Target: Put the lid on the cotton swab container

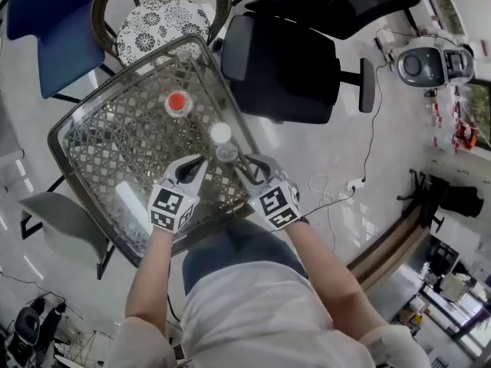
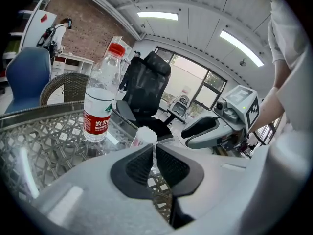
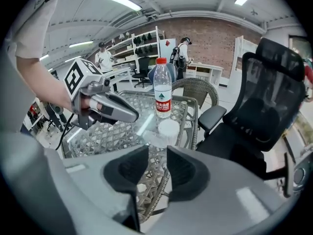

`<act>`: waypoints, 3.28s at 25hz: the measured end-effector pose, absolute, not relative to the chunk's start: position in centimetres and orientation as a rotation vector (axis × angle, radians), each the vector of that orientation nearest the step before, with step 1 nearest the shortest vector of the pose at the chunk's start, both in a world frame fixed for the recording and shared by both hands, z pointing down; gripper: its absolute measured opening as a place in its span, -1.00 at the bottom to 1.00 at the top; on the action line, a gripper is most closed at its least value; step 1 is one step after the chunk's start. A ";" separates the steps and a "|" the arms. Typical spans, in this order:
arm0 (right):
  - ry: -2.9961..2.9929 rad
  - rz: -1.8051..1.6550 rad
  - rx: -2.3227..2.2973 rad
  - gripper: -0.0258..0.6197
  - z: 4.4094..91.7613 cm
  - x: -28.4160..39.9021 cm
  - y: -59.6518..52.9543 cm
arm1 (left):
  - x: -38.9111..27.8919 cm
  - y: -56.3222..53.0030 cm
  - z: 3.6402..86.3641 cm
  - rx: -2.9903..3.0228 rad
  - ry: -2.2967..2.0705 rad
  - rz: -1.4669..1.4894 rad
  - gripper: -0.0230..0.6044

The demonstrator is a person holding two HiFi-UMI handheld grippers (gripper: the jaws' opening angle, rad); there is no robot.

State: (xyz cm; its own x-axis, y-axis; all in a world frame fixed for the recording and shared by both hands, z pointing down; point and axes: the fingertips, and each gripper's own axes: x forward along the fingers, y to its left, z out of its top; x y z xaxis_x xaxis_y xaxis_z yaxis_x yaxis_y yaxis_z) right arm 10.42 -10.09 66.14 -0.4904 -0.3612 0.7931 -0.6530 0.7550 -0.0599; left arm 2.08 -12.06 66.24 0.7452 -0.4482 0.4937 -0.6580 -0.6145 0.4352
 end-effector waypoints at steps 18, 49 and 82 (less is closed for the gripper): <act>-2.125 0.504 0.824 -0.58 66.6 9.5 -13.4 | 0.9 -11.8 67.3 2.322 -0.778 0.434 -0.91; -2.038 0.602 0.953 -0.59 69.4 8.7 -19.0 | -2.1 -9.0 68.3 2.212 -0.836 0.412 -0.91; -2.026 0.738 1.031 -0.29 70.0 7.5 -21.7 | -2.3 -8.3 68.4 2.219 -0.855 0.445 -0.91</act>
